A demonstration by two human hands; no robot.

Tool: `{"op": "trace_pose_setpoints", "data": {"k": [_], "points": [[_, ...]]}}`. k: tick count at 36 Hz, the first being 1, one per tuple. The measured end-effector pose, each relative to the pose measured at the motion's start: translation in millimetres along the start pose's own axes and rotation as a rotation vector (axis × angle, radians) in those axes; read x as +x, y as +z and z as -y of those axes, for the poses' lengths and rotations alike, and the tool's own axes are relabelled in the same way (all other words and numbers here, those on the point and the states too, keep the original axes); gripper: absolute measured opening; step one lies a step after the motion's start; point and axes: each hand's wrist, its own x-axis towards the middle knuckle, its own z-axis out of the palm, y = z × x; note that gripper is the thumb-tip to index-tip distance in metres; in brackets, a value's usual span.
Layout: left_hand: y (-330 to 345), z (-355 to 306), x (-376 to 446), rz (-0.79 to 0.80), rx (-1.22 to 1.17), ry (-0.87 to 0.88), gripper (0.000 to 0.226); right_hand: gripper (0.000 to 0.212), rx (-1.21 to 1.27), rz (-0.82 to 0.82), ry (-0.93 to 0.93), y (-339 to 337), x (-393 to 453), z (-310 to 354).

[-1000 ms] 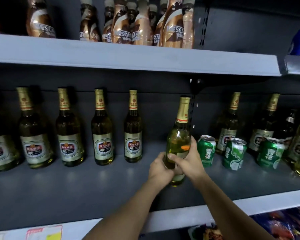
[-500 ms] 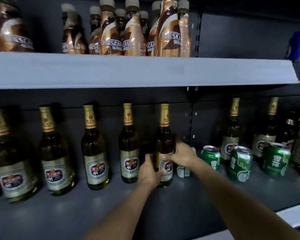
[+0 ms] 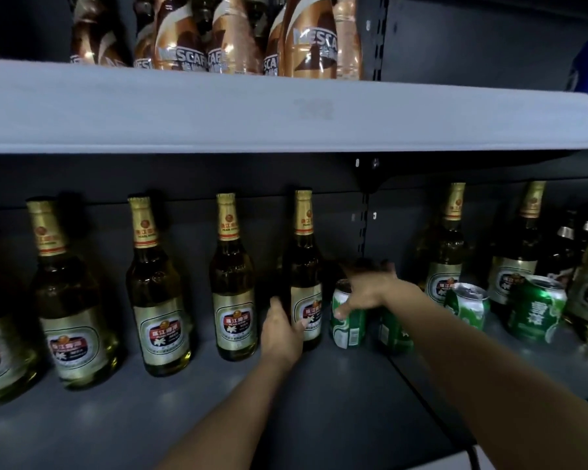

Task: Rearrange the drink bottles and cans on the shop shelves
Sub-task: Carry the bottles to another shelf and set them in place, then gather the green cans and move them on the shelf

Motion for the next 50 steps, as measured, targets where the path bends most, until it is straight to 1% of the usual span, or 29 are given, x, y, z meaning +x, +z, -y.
{"op": "trace_pose_setpoints", "data": {"k": [2,3,5,6,7,9,10,12,14,16,18,20,22,25,28,30,32,35,36,38,42,45,50], "points": [[2,-3,-6,-0.039,-0.040,-0.013,0.062,0.090,-0.062,0.020,0.003,2,2,-10],[4,-5,-13,-0.101,-0.057,-0.018,0.061,0.092,-0.080,0.031,0.000,4,3,-13],[9,-12,-33,-0.317,-0.066,0.008,0.054,0.095,-0.094,0.045,-0.001,7,5,-21],[12,-17,-45,-0.412,-0.054,0.058,0.047,0.097,-0.097,0.042,0.006,8,6,-26],[16,-24,-55,-0.457,-0.033,0.128,0.040,0.099,-0.103,0.036,0.021,8,4,-30],[28,-37,-65,-0.436,0.043,0.291,0.033,0.096,-0.114,0.026,0.061,8,0,-40],[33,-45,-65,-0.404,0.110,0.369,0.035,0.093,-0.114,0.024,0.084,9,-1,-44],[40,-63,-56,-0.325,0.282,0.500,0.046,0.087,-0.099,0.009,0.135,11,-3,-50],[44,-80,-45,-0.194,0.472,0.560,0.065,0.086,-0.058,-0.029,0.173,17,-5,-56],[47,-90,-33,-0.072,0.682,0.535,0.081,0.088,0.009,-0.067,0.178,25,-5,-62],[52,-95,-23,0.037,0.846,0.446,0.086,0.085,0.077,-0.112,0.161,33,-7,-66],[59,-95,-19,0.106,0.939,0.358,0.084,0.078,0.120,-0.179,0.135,40,-10,-67],[64,-96,-20,0.125,0.929,0.290,0.074,0.073,0.150,-0.244,0.113,45,-15,-69],[64,-102,-29,0.077,0.847,0.272,0.061,0.074,0.171,-0.315,0.080,54,-21,-73],[64,-109,-43,-0.008,0.853,0.350,0.055,0.076,0.197,-0.394,0.054,64,-28,-76],[64,-111,-53,-0.042,0.868,0.396,0.056,0.077,0.204,-0.439,0.041,69,-34,-76],[60,-108,-62,-0.052,0.851,0.404,0.062,0.077,0.209,-0.488,0.042,72,-41,-75],[44,-101,-76,-0.034,0.795,0.388,0.075,0.068,0.189,-0.520,0.025,72,-53,-68],[37,-98,-81,-0.030,0.789,0.374,0.075,0.063,0.175,-0.518,0.006,72,-57,-64],[20,-92,-91,-0.039,0.774,0.335,0.069,0.058,0.168,-0.513,-0.044,70,-66,-52],[-25,-73,-109,-0.054,0.730,0.196,0.061,0.056,0.220,-0.506,-0.150,62,-84,-10],[-68,-55,-127,-0.101,0.691,0.086,0.054,0.052,0.240,-0.501,-0.263,56,-96,36],[-150,-12,-163,-0.220,0.669,-0.034,0.055,0.062,0.301,-0.491,-0.434,53,-122,133]]}}
